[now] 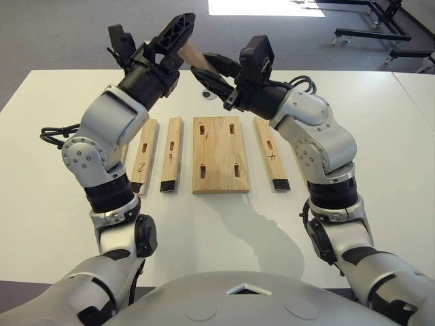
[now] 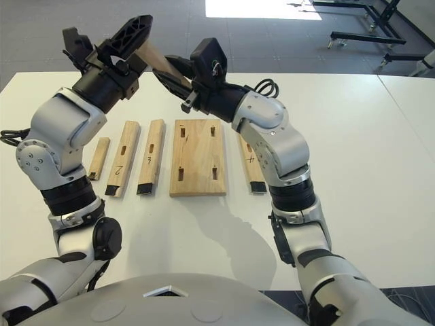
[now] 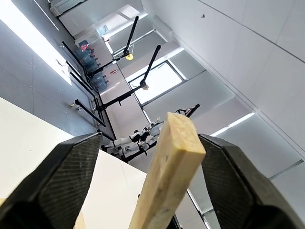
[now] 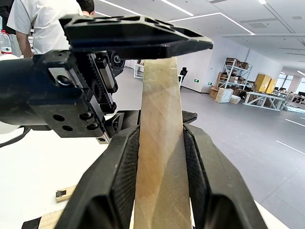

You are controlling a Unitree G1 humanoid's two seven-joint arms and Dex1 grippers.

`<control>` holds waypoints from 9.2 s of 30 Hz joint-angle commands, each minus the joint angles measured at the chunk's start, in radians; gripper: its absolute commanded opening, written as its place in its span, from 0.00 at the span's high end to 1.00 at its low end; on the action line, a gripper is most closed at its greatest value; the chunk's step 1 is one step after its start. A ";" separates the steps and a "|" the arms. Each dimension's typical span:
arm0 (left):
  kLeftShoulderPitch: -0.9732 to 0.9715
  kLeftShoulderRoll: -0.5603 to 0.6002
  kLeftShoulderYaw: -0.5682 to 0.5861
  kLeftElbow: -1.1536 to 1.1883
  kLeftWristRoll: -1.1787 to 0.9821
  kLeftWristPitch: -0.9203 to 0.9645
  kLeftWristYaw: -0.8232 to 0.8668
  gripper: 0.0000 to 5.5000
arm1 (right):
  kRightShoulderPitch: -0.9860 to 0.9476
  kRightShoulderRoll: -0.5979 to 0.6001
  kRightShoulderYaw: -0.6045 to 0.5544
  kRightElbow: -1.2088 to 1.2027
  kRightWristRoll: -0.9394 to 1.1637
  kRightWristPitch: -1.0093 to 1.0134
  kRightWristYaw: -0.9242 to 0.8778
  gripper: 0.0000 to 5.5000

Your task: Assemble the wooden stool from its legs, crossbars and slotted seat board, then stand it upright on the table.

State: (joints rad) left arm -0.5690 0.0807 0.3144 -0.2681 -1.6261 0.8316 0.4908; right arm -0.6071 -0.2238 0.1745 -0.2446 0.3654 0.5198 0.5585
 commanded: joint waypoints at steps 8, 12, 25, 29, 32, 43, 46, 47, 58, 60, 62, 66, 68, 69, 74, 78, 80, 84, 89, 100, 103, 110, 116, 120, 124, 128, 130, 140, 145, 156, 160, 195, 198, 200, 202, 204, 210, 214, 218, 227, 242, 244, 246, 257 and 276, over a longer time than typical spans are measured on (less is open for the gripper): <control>0.028 0.048 -0.073 -0.037 -0.005 -0.067 0.019 0.65 | -0.012 0.012 0.016 0.023 -0.034 -0.004 -0.017 0.77; 0.030 0.068 -0.081 -0.040 -0.003 -0.081 0.018 0.76 | -0.007 0.012 0.013 0.023 -0.033 -0.004 -0.016 0.77; 0.056 0.105 -0.141 -0.047 0.033 -0.081 -0.005 0.92 | -0.015 0.026 0.023 0.003 -0.034 0.006 -0.024 0.77; 0.070 0.111 -0.141 -0.043 0.035 -0.090 -0.014 0.93 | 0.010 0.026 0.027 -0.015 -0.028 0.042 -0.036 0.66; 0.072 0.122 -0.138 -0.041 0.035 -0.094 -0.017 0.93 | 0.024 0.027 0.026 -0.015 -0.034 0.048 -0.045 0.58; 0.088 0.440 -0.095 -0.047 0.277 -0.003 -0.117 0.93 | 0.081 -0.068 -0.184 -0.133 0.185 0.188 0.019 0.23; 0.161 0.557 -0.057 -0.120 0.431 0.017 -0.102 0.93 | 0.092 -0.090 -0.265 -0.100 0.220 0.197 -0.007 0.13; 0.200 0.589 -0.066 -0.172 0.516 0.011 -0.095 0.93 | 0.102 -0.086 -0.272 -0.088 0.215 0.192 -0.024 0.09; 0.496 0.297 -0.176 -0.162 1.034 -0.352 -0.164 0.93 | 0.244 -0.010 -0.156 0.043 0.042 0.057 -0.136 0.02; 0.480 0.284 -0.149 -0.075 1.066 -0.418 -0.231 0.93 | 0.249 -0.011 -0.154 0.048 0.037 0.048 -0.136 0.02; 0.460 0.275 -0.125 0.015 1.084 -0.472 -0.302 0.93 | 0.249 -0.009 -0.153 0.054 0.033 0.043 -0.133 0.02; 0.451 0.226 -0.115 0.111 1.092 -0.527 -0.402 0.93 | 0.244 -0.005 -0.140 0.073 0.026 0.033 -0.121 0.02; 0.431 0.201 -0.119 0.128 1.091 -0.530 -0.432 0.93 | 0.246 -0.003 -0.138 0.076 0.024 0.029 -0.121 0.02; 0.418 0.188 -0.126 0.134 1.093 -0.528 -0.448 0.93 | 0.246 0.000 -0.135 0.077 0.022 0.027 -0.122 0.02; 0.404 0.144 -0.147 0.210 1.155 -0.558 -0.497 0.93 | 0.247 0.009 -0.120 0.083 0.011 0.020 -0.123 0.02; 0.431 0.133 -0.134 0.246 1.194 -0.583 -0.524 0.93 | 0.247 0.014 -0.112 0.087 0.009 0.019 -0.124 0.02; 0.449 0.133 -0.129 0.244 1.212 -0.589 -0.532 0.93 | 0.251 0.014 -0.111 0.085 0.009 0.019 -0.126 0.02; 0.463 0.127 -0.121 0.243 1.234 -0.594 -0.540 0.93 | 0.253 0.016 -0.112 0.087 0.006 0.020 -0.126 0.02; 0.477 0.114 -0.114 0.222 1.244 -0.587 -0.538 0.93 | 0.248 0.017 -0.114 0.092 0.002 0.021 -0.122 0.02; 0.437 0.111 -0.084 0.045 1.222 -0.483 -0.493 0.93 | 0.255 0.023 -0.110 0.090 -0.005 0.017 -0.122 0.02; 0.451 0.111 -0.081 0.004 1.223 -0.458 -0.487 0.93 | 0.259 0.025 -0.108 0.088 -0.007 0.017 -0.122 0.02; 0.521 0.086 -0.095 0.074 1.258 -0.497 -0.516 0.93 | 0.261 0.026 -0.108 0.092 -0.010 0.014 -0.121 0.02; 0.477 0.080 -0.094 0.133 1.283 -0.536 -0.526 0.93 | 0.246 0.022 -0.108 0.104 -0.010 0.011 -0.111 0.02; 0.464 0.080 -0.093 0.134 1.291 -0.538 -0.530 0.93 | 0.245 0.023 -0.109 0.106 -0.009 0.008 -0.110 0.02; 0.479 0.082 -0.090 0.110 1.292 -0.530 -0.530 0.93 | 0.246 0.025 -0.107 0.106 -0.009 0.009 -0.112 0.02; 0.491 0.084 -0.085 0.081 1.290 -0.517 -0.526 0.93 | 0.248 0.025 -0.107 0.104 -0.008 0.009 -0.113 0.02; 0.497 0.083 -0.083 0.081 1.292 -0.517 -0.528 0.93 | 0.248 0.025 -0.107 0.104 -0.008 0.009 -0.113 0.02; 0.508 0.072 -0.107 0.188 1.334 -0.580 -0.554 0.93 | 0.246 0.024 -0.105 0.106 -0.009 0.012 -0.112 0.02; 0.507 0.073 -0.131 0.245 1.364 -0.625 -0.578 0.93 | 0.246 0.023 -0.106 0.107 -0.010 0.011 -0.112 0.02; 0.527 0.080 -0.170 0.224 1.404 -0.631 -0.599 0.93 | 0.247 0.027 -0.104 0.106 -0.008 0.012 -0.113 0.02; 0.523 0.081 -0.171 0.201 1.410 -0.620 -0.597 0.93 | 0.249 0.032 -0.103 0.103 -0.008 0.011 -0.116 0.02; 0.458 0.166 -0.153 0.186 1.422 -0.595 -0.706 0.93 | 0.261 0.056 -0.089 0.094 -0.009 0.014 -0.127 0.02; 0.464 0.164 -0.156 0.185 1.423 -0.595 -0.711 0.93 | 0.262 0.059 -0.091 0.092 -0.011 0.014 -0.128 0.02; 0.466 0.159 -0.161 0.182 1.425 -0.593 -0.711 0.93 | 0.263 0.059 -0.092 0.092 -0.012 0.015 -0.128 0.02; 0.462 0.157 -0.161 0.159 1.422 -0.580 -0.707 0.93 | 0.261 0.060 -0.091 0.092 -0.011 0.016 -0.127 0.02; 0.451 0.157 -0.157 0.140 1.413 -0.565 -0.705 0.93 | 0.259 0.060 -0.090 0.094 -0.012 0.016 -0.126 0.02; 0.443 0.152 -0.164 0.137 1.403 -0.554 -0.708 0.93 | 0.257 0.062 -0.089 0.097 -0.012 0.015 -0.126 0.02; 0.458 0.147 -0.175 0.154 1.411 -0.568 -0.712 0.93 | 0.256 0.062 -0.088 0.097 -0.012 0.017 -0.127 0.02; 0.470 0.140 -0.185 0.184 1.421 -0.588 -0.718 0.93 | 0.257 0.061 -0.087 0.096 -0.011 0.019 -0.125 0.02; 0.472 0.145 -0.190 0.230 1.432 -0.626 -0.718 0.93 | 0.251 0.061 -0.086 0.102 -0.011 0.019 -0.122 0.02; 0.469 0.137 -0.180 0.153 1.423 -0.585 -0.694 0.93 | 0.251 0.068 -0.084 0.102 -0.009 0.019 -0.123 0.02; 0.475 0.134 -0.183 0.160 1.425 -0.589 -0.694 0.93 | 0.251 0.068 -0.084 0.101 -0.010 0.019 -0.123 0.02; 0.478 0.133 -0.185 0.167 1.426 -0.593 -0.695 0.93 | 0.252 0.067 -0.085 0.099 -0.009 0.021 -0.123 0.02; 0.487 0.134 -0.184 0.226 1.438 -0.630 -0.702 0.93 | 0.248 0.065 -0.085 0.102 -0.009 0.022 -0.122 0.02; 0.576 0.122 -0.209 0.588 1.502 -0.824 -0.703 0.74 | 0.242 0.064 -0.085 0.112 -0.013 0.019 -0.120 0.02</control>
State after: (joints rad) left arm -0.0356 0.2023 0.1084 0.2466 -0.1499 -0.0300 -0.2267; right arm -0.3463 -0.1572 0.0877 -0.1309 0.3569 0.5359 0.4408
